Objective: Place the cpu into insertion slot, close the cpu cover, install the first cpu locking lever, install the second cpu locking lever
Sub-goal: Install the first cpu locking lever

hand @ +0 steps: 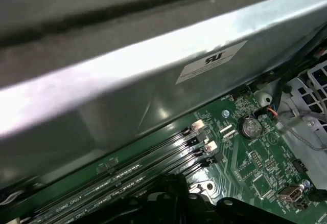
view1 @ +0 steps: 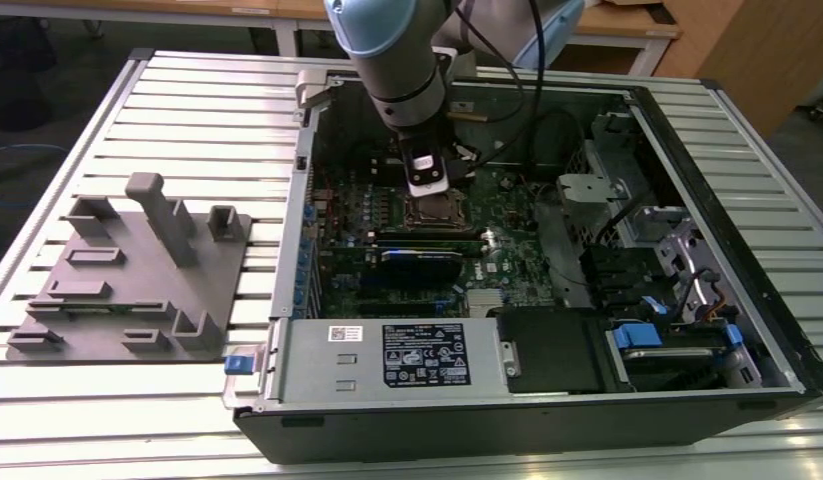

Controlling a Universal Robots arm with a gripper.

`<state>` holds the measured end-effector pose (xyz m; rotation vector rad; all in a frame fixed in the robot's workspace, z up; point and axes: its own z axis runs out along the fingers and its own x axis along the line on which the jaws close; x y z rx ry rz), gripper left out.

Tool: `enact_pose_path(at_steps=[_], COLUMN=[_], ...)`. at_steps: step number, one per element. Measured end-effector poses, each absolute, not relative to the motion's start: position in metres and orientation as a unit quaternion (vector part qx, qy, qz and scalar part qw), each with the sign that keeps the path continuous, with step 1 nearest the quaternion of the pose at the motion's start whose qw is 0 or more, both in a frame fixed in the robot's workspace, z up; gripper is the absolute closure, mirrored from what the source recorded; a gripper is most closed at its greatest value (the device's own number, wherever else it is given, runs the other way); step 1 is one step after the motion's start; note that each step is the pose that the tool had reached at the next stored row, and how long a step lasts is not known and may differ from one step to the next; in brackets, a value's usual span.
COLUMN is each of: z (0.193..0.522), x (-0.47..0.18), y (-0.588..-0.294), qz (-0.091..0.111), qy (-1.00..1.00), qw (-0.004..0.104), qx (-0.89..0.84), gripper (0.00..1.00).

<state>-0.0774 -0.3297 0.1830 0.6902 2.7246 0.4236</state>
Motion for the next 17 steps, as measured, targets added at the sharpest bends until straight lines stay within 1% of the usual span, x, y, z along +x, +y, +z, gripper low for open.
enact_pose_path(at_steps=[17], z=[0.1852], x=[-0.0756], y=[-0.3296], qz=[0.147], qy=[0.948], qw=[0.149], qx=[0.24], gripper=[0.89])
